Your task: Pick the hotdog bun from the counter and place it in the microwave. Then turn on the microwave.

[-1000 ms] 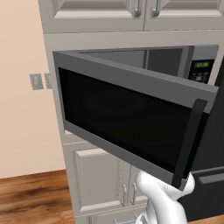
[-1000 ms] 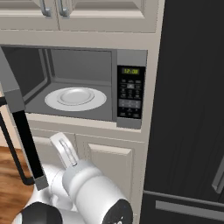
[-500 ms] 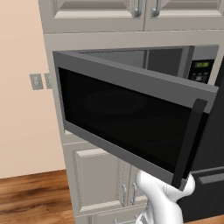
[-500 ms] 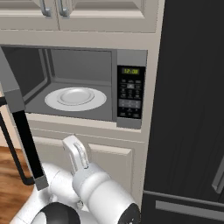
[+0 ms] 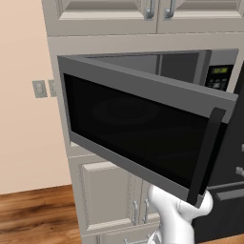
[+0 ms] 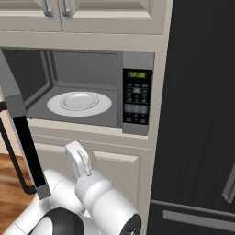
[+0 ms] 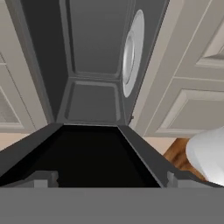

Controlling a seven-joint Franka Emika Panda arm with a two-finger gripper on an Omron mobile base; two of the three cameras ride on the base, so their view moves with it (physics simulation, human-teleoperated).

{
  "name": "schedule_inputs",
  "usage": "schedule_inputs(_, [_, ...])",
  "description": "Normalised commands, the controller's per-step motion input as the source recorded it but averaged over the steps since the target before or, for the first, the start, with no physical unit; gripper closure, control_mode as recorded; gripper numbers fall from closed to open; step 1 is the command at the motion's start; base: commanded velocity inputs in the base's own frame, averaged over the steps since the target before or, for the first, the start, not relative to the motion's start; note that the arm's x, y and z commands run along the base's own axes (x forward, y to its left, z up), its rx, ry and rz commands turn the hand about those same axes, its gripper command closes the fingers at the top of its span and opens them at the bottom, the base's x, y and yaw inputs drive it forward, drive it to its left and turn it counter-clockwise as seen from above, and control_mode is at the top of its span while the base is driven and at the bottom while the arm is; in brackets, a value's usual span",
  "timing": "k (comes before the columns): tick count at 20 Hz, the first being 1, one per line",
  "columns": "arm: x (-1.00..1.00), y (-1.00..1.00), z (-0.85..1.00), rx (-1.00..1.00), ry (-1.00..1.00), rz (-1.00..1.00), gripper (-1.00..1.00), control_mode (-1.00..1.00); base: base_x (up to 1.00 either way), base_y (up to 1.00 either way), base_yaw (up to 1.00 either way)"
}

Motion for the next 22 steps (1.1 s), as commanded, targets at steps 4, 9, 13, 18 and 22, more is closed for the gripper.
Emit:
schedule_inputs(4, [0.04, 0.21, 0.00, -0.04, 0.00, -0.05, -1.00, -1.00, 0.00, 0.00, 0.00])
schedule_inputs(9, [0.08, 0.15, 0.00, 0.00, 0.01, -0.01, -1.00, -1.00, 0.00, 0.00, 0.00])
schedule_inputs(13, [0.09, 0.22, 0.00, 0.00, 0.00, 0.00, -1.00, -1.00, 0.00, 0.00, 0.00])
schedule_inputs(18, [0.12, 0.34, -0.01, 0.00, 0.00, 0.00, -1.00, -1.00, 0.00, 0.00, 0.00])
schedule_inputs(22, [0.09, 0.35, -0.01, 0.00, 0.00, 0.00, -1.00, -1.00, 0.00, 0.00, 0.00])
